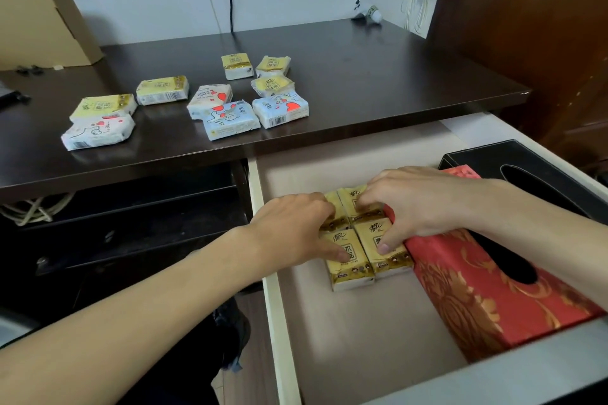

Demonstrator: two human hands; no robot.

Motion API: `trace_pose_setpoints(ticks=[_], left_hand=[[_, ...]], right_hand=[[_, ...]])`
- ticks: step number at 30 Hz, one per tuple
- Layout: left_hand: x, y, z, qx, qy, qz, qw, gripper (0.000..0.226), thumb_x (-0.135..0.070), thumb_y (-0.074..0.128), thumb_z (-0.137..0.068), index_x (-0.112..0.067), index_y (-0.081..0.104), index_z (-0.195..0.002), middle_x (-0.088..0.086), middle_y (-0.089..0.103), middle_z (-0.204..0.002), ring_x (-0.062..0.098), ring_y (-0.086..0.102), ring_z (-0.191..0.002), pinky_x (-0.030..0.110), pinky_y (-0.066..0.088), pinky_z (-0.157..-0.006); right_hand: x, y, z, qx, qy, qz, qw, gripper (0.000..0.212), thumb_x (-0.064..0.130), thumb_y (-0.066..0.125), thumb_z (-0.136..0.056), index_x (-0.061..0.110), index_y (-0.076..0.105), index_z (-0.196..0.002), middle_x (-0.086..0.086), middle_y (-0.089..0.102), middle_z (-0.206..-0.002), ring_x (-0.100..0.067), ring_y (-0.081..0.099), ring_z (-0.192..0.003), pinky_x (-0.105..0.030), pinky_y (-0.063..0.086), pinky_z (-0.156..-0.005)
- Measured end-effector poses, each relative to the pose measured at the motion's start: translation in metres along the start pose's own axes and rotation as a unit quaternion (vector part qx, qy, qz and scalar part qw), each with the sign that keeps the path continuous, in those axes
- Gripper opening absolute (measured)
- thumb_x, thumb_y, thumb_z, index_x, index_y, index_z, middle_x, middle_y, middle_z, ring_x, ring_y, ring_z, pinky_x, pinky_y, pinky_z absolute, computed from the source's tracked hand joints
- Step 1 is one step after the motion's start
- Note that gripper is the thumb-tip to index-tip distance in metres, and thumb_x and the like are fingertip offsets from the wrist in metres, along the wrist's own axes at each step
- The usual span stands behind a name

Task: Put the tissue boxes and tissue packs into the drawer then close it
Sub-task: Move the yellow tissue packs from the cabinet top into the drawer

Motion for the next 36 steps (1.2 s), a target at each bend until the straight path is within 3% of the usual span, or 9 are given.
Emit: trace_pose_setpoints(ticks=[7, 9, 12, 16, 20, 26, 29, 33, 36], left_hand=[[-0.001, -0.003, 0.001, -0.002, 0.003, -0.018, 1.0, 0.066, -0.079, 0.056, -0.071, -0.025, 0.062, -0.11, -0.008, 0.059, -0.106, 0.019, 0.058, -0.092, 0.036, 0.042, -0.074], [0.0, -0.012, 0.002, -0.013, -0.004, -0.03, 0.999, 0.068, -0.079, 0.052, -0.072, -0.027, 0.063, -0.113, -0.007, 0.059, -0.11, 0.019, 0.057, -0.099, 0.039, 0.042, -0.087], [0.007, -0.031, 0.004, -0.04, -0.022, -0.011, 0.999, 0.058, -0.075, 0.048, -0.075, -0.031, 0.064, -0.109, -0.008, 0.061, -0.109, 0.021, 0.058, -0.102, 0.039, 0.046, -0.085], [0.038, -0.076, 0.016, -0.118, -0.074, 0.058, 0.989, 0.04, -0.064, 0.05, -0.083, -0.037, 0.067, -0.105, -0.015, 0.067, -0.104, 0.014, 0.062, -0.099, 0.035, 0.049, -0.078], [0.076, -0.123, 0.036, -0.216, -0.116, 0.151, 0.958, 0.021, -0.049, 0.055, -0.086, -0.035, 0.071, -0.088, -0.019, 0.069, -0.085, 0.002, 0.063, -0.084, 0.036, 0.054, -0.078], [0.151, -0.155, 0.051, -0.303, -0.188, 0.196, 0.913, 0.017, -0.04, 0.056, -0.086, -0.034, 0.072, -0.083, -0.019, 0.07, -0.083, 0.005, 0.065, -0.082, 0.036, 0.054, -0.075], [0.182, -0.16, 0.047, -0.303, -0.219, 0.15, 0.915, 0.016, -0.039, 0.056, -0.086, -0.034, 0.07, -0.081, -0.017, 0.069, -0.079, 0.007, 0.065, -0.078, 0.034, 0.052, -0.07], [0.244, -0.176, 0.038, -0.294, -0.283, 0.077, 0.91, 0.022, -0.034, 0.058, -0.085, -0.028, 0.074, -0.098, -0.003, 0.07, -0.108, 0.023, 0.064, -0.098, 0.041, 0.053, -0.084], [0.292, -0.165, 0.02, -0.166, -0.325, 0.036, 0.93, 0.041, -0.038, 0.064, -0.085, -0.023, 0.065, -0.123, 0.009, 0.06, -0.127, 0.032, 0.054, -0.115, 0.045, 0.049, -0.093]], right_hand=[[0.001, -0.004, 0.0, 0.001, 0.001, -0.018, 1.0, 0.083, 0.071, 0.076, -0.069, 0.034, 0.056, -0.14, 0.008, 0.06, -0.131, -0.02, 0.054, -0.124, -0.037, 0.044, -0.082], [0.002, -0.008, 0.0, -0.001, 0.003, -0.038, 0.999, 0.074, 0.069, 0.075, -0.072, 0.035, 0.06, -0.136, 0.009, 0.061, -0.127, -0.019, 0.055, -0.12, -0.039, 0.049, -0.087], [-0.006, -0.033, 0.0, -0.09, 0.015, -0.11, 0.99, 0.05, 0.067, 0.067, -0.078, 0.037, 0.07, -0.118, 0.012, 0.069, -0.116, -0.016, 0.061, -0.111, -0.038, 0.051, -0.085], [-0.017, -0.074, 0.006, -0.215, 0.016, -0.264, 0.94, 0.035, 0.062, 0.062, -0.081, 0.034, 0.079, -0.091, 0.017, 0.077, -0.092, -0.003, 0.07, -0.092, -0.041, 0.056, -0.085], [-0.02, -0.112, -0.005, -0.292, 0.0, -0.365, 0.884, 0.023, 0.044, 0.067, -0.085, 0.027, 0.08, -0.08, 0.005, 0.079, -0.082, -0.022, 0.073, -0.083, -0.046, 0.058, -0.083], [-0.023, -0.158, -0.057, -0.35, 0.038, -0.433, 0.83, 0.016, 0.024, 0.069, -0.091, 0.023, 0.082, -0.082, 0.011, 0.078, -0.078, -0.004, 0.07, -0.076, -0.024, 0.05, -0.071], [-0.023, -0.173, -0.09, -0.352, 0.075, -0.42, 0.833, 0.018, 0.022, 0.065, -0.092, 0.018, 0.082, -0.088, 0.011, 0.078, -0.089, -0.009, 0.07, -0.091, -0.034, 0.056, -0.083], [-0.023, -0.177, -0.134, -0.302, 0.129, -0.384, 0.863, 0.023, 0.018, 0.06, -0.092, 0.006, 0.079, -0.098, -0.01, 0.078, -0.101, -0.031, 0.07, -0.103, -0.046, 0.056, -0.092], [-0.016, -0.164, -0.163, -0.232, 0.166, -0.327, 0.901, 0.019, 0.026, 0.065, -0.09, 0.008, 0.072, -0.089, -0.01, 0.071, -0.092, -0.033, 0.067, -0.095, -0.04, 0.055, -0.082]])
Point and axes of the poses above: each hand's wrist, its own z-axis away from the middle knuckle, its own y-axis out of the palm, x = y × z, the point moved 10 cm from there along -z, towards the middle knuckle
